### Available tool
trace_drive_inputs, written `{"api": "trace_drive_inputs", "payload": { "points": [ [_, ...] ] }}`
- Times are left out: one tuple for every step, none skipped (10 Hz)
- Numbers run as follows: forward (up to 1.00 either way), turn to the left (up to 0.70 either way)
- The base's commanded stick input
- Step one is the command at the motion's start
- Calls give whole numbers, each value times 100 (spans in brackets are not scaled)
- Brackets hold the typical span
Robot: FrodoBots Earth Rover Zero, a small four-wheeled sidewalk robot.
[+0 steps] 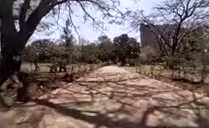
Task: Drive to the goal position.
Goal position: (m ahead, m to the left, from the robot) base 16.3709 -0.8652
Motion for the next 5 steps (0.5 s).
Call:
{"api": "trace_drive_inputs", "payload": {
  "points": [
    [-4,0],
    [-38,0],
    [-70,0],
    [-70,0],
    [-69,0]
  ]
}}
